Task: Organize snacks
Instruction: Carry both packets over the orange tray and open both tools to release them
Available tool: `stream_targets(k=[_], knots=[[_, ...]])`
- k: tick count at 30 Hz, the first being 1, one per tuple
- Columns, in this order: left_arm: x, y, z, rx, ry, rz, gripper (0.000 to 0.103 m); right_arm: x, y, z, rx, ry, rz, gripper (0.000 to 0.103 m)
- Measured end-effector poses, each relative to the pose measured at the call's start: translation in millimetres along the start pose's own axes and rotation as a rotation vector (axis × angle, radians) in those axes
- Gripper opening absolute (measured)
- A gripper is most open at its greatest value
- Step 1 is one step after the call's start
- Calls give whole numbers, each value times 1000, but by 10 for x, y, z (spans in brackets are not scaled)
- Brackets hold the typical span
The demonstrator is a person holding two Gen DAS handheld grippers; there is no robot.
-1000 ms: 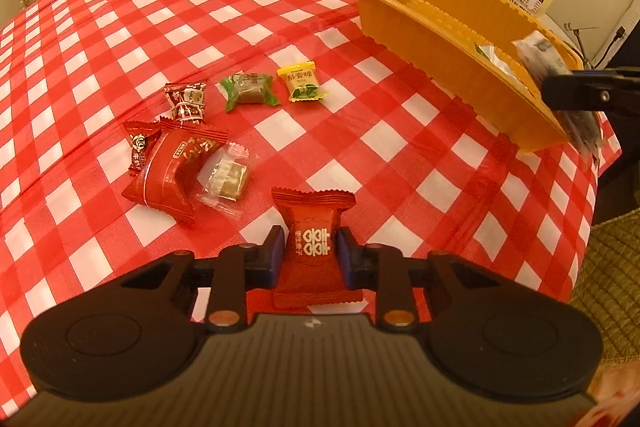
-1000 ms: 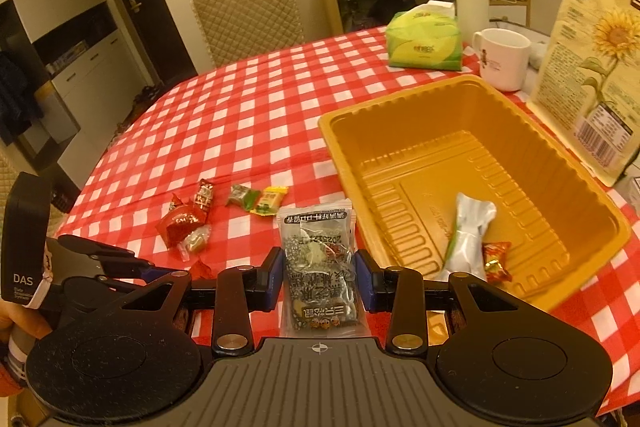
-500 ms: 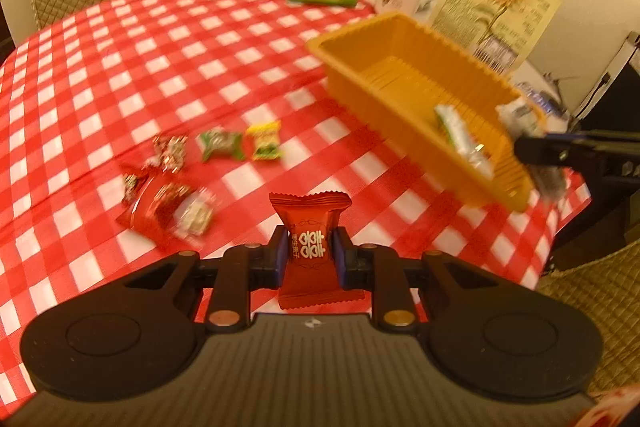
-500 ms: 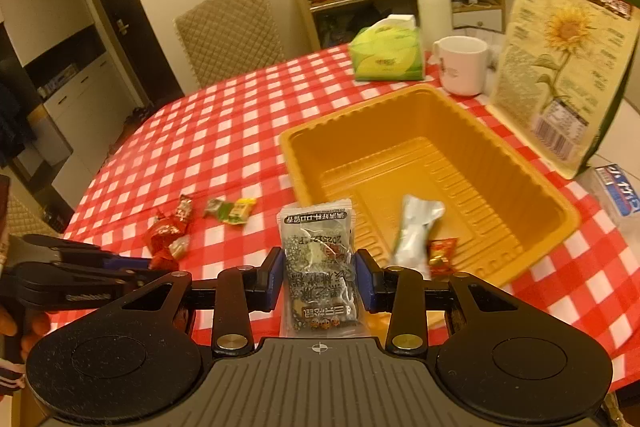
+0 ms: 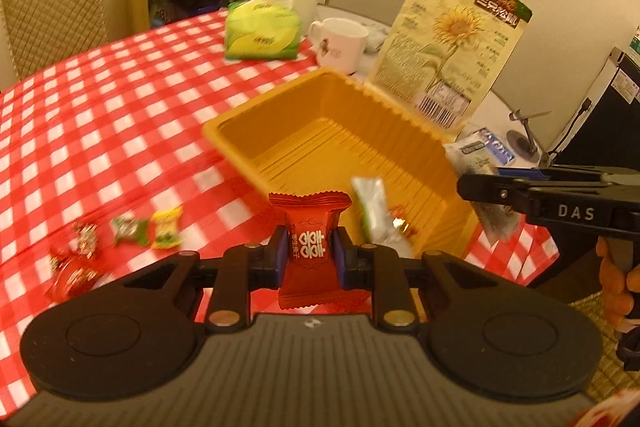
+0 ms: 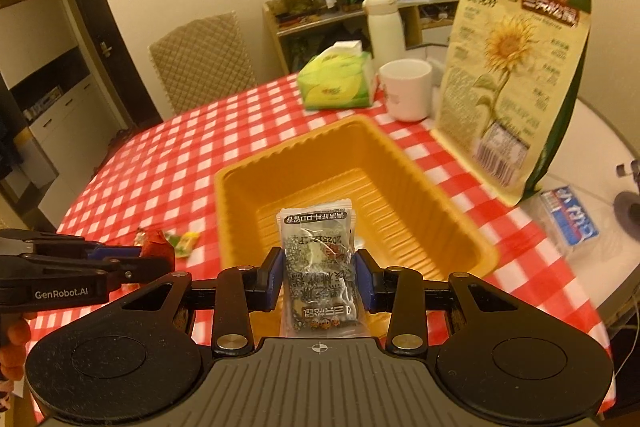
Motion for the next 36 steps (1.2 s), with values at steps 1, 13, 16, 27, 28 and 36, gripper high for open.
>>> stream_targets(k=[1, 13, 16, 27, 28, 36], knots=[[-33, 35, 47, 0, 0, 3, 21, -27, 6, 52, 2, 3, 3, 38], [-239, 442, 385, -31, 8, 4, 21, -204, 123, 427, -4, 23, 12, 38], [-245, 552, 431, -46, 13, -7, 21, -219, 156, 475, -5, 23, 10, 38], [-187, 868, 495, -91, 9, -56, 21, -234, 286, 589, -7, 27, -4, 38], [-181, 890, 494, -95, 8, -60, 21, -229, 294, 597, -7, 28, -7, 38], [-173, 1021, 498, -115, 15, -75, 21, -197, 327, 640, -5, 37, -17, 38]])
Point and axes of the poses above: each gripper's, at about its wrist camera, not at the fingertips, and y roughly the way its jaws point, z to its right, x to its underside, the point moved 1 cm from there along y, roughly the way its jaws point, and after that the axes turned 11 degrees about z, right-handed, at the moved point
